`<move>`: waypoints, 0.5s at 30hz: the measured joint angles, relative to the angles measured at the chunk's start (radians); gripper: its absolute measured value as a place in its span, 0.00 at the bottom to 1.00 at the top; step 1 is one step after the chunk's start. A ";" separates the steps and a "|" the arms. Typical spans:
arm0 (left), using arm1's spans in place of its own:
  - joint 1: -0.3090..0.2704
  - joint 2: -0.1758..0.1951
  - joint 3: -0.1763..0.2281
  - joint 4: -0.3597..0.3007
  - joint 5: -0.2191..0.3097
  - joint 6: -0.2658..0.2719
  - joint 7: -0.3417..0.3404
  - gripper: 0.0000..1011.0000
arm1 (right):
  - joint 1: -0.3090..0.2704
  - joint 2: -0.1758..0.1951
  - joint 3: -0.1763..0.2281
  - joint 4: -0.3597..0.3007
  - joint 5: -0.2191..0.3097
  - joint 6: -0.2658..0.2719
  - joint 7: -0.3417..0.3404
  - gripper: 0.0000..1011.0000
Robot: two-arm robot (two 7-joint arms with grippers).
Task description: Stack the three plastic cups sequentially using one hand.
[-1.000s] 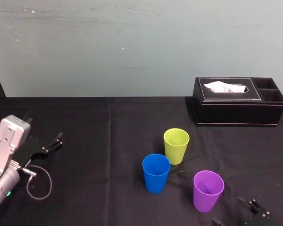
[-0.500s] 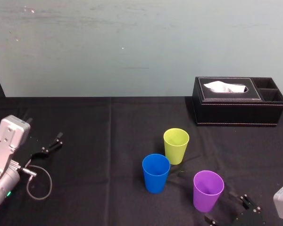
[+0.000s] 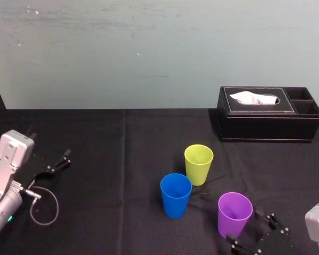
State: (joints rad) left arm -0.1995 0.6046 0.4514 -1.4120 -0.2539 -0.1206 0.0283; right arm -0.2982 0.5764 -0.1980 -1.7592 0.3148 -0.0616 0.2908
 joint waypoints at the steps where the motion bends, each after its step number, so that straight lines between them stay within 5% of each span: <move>1: 0.000 0.000 0.000 0.000 0.000 0.000 0.000 0.99 | 0.001 -0.004 0.001 0.002 0.000 0.000 0.001 0.99; 15: 0.000 0.000 0.000 0.000 0.000 0.000 0.000 0.99 | 0.035 -0.070 0.013 0.036 -0.007 0.015 0.029 0.99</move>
State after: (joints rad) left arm -0.1995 0.6047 0.4514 -1.4120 -0.2539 -0.1205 0.0283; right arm -0.2628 0.5065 -0.1854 -1.7235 0.3078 -0.0462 0.3201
